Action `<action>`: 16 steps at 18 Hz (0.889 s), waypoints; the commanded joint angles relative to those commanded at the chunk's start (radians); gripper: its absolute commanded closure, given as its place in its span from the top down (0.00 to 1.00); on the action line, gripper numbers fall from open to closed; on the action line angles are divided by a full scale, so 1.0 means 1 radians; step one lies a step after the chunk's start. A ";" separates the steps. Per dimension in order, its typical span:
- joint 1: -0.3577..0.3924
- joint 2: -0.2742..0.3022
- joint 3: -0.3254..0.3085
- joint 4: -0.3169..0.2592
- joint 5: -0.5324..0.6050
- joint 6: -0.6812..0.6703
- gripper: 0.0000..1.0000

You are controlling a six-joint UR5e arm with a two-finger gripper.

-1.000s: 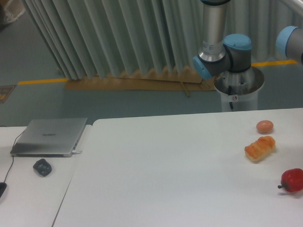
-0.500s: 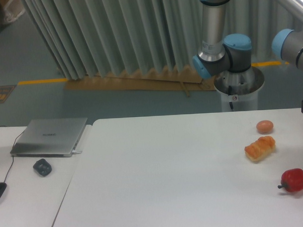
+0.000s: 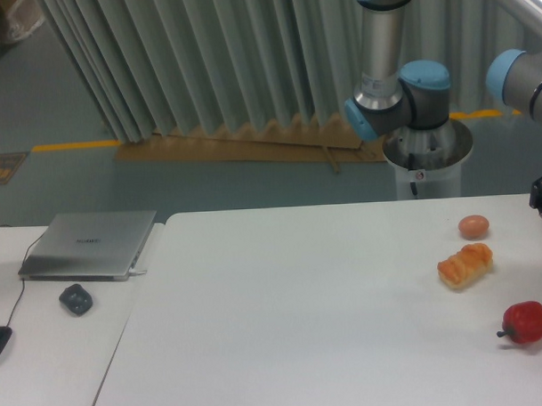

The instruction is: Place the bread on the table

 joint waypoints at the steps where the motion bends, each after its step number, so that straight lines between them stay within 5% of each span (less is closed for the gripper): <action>1: 0.000 0.000 -0.003 0.000 0.002 0.000 1.00; 16: -0.032 -0.008 -0.055 -0.011 0.011 -0.035 1.00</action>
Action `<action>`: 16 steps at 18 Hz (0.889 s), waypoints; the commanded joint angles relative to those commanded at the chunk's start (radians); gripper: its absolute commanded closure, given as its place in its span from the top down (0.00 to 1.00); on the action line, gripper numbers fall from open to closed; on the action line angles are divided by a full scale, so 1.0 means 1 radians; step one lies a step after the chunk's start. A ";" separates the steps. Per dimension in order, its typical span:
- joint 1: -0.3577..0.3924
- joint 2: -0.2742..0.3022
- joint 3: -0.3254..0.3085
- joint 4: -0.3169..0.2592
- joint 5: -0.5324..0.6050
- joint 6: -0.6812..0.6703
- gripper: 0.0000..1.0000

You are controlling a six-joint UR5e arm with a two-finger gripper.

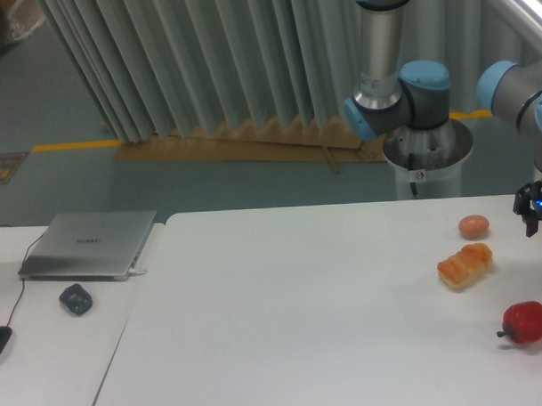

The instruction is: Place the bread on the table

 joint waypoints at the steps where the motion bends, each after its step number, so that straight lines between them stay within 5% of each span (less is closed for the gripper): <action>1: 0.000 0.000 -0.002 0.002 0.000 0.000 1.00; 16: -0.011 -0.006 0.011 0.009 -0.017 -0.002 1.00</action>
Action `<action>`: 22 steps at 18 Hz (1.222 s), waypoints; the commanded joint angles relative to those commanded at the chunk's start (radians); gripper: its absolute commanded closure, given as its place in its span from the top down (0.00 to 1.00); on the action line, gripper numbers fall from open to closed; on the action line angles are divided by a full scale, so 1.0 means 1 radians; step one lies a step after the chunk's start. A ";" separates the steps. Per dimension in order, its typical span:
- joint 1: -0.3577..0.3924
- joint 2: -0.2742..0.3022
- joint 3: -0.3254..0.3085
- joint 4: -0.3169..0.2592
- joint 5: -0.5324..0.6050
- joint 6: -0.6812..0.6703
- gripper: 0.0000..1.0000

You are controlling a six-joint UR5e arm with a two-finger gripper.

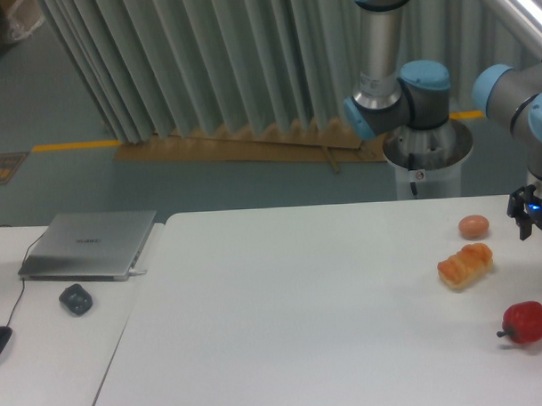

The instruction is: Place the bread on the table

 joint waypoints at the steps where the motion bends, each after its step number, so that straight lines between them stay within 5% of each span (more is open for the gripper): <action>1: 0.002 0.002 0.000 0.000 -0.006 0.000 1.00; 18: 0.025 0.003 -0.008 -0.009 -0.009 0.012 1.00; 22: -0.009 -0.040 0.002 -0.035 0.000 0.006 1.00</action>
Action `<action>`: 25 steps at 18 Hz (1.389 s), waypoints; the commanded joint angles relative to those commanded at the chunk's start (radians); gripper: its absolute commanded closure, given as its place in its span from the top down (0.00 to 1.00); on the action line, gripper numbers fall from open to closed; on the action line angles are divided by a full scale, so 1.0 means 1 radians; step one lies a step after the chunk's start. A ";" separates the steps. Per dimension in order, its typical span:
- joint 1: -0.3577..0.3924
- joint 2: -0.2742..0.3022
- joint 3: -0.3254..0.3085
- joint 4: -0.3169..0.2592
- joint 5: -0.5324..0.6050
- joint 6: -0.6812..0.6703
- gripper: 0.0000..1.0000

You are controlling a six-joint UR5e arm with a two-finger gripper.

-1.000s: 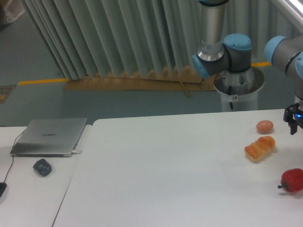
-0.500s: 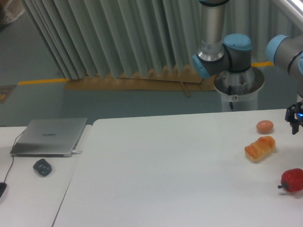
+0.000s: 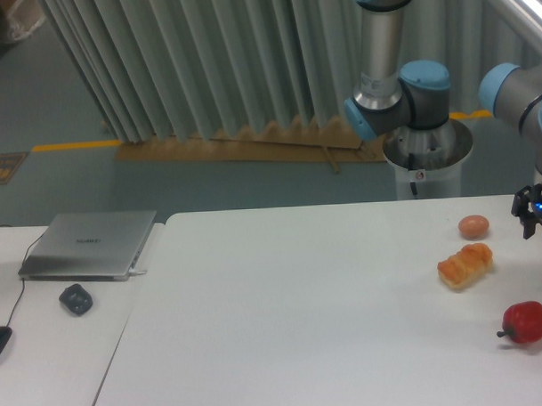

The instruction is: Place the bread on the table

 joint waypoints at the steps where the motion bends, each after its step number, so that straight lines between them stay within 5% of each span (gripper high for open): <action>1: -0.002 0.001 0.002 -0.003 -0.006 -0.005 1.00; 3: -0.028 0.001 0.005 -0.037 0.002 -0.021 1.00; 6: -0.090 0.043 0.051 -0.172 0.006 -0.084 1.00; 14: -0.100 0.205 0.038 -0.192 0.006 -0.095 1.00; 25: -0.098 0.230 0.044 -0.210 0.012 -0.112 1.00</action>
